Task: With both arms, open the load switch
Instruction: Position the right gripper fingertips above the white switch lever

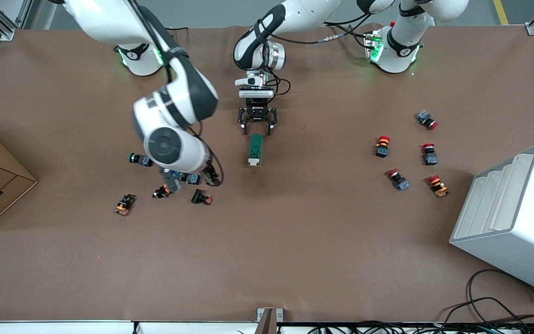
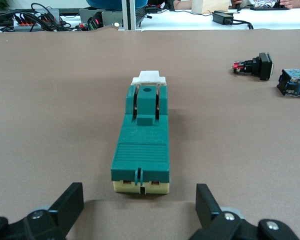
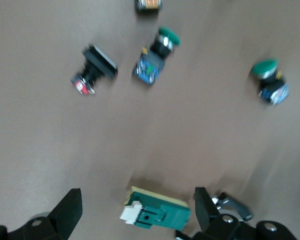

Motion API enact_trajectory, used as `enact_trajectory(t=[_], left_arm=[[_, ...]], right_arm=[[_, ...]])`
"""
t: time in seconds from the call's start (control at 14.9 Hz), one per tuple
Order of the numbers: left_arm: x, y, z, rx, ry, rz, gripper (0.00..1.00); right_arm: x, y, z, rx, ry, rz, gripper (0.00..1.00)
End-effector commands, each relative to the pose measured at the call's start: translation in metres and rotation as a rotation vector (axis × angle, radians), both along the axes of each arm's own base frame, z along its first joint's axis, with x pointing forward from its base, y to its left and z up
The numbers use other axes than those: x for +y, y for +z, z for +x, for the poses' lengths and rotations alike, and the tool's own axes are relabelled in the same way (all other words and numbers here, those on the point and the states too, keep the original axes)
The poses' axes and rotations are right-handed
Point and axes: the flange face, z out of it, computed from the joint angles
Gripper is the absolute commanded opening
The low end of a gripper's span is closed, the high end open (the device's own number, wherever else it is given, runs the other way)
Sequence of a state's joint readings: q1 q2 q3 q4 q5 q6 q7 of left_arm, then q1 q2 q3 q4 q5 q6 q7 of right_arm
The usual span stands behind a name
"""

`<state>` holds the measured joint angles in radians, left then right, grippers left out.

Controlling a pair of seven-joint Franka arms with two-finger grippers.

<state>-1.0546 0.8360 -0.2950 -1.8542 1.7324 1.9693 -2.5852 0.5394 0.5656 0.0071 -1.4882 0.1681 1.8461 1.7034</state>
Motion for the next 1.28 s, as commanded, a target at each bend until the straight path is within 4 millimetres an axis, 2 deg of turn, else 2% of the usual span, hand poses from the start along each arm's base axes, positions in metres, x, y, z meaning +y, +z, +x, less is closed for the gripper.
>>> enact_trajectory(t=[0.0, 0.07, 0.27, 0.4, 0.67, 1.08, 1.21], left_arm=[[0.009, -0.033, -0.017, 0.071, -0.005, 0.001, 0.99], [0.009, -0.035, -0.017, 0.072, -0.004, 0.003, 0.99], [0.009, -0.036, -0.017, 0.073, -0.004, 0.004, 0.99], [0.009, -0.036, -0.017, 0.073, -0.005, 0.005, 0.99], [0.01, -0.036, -0.017, 0.069, -0.002, 0.005, 0.99], [0.011, -0.036, -0.017, 0.07, -0.002, 0.009, 0.99], [0.011, -0.036, -0.017, 0.07, -0.003, 0.01, 0.99]], right_arm=[[0.038, -0.042, -0.007, 0.008, -0.128, -0.035, 1.0], [0.052, -0.057, -0.015, 0.016, -0.145, -0.055, 1.0], [0.076, -0.096, -0.031, 0.028, -0.183, -0.086, 1.0], [0.091, -0.114, -0.041, 0.018, -0.219, -0.097, 1.0], [0.095, -0.131, -0.047, 0.035, -0.218, -0.108, 1.0], [0.114, -0.128, -0.066, 0.073, -0.198, -0.087, 1.0], [0.113, -0.129, -0.07, 0.091, -0.188, -0.104, 1.0]])
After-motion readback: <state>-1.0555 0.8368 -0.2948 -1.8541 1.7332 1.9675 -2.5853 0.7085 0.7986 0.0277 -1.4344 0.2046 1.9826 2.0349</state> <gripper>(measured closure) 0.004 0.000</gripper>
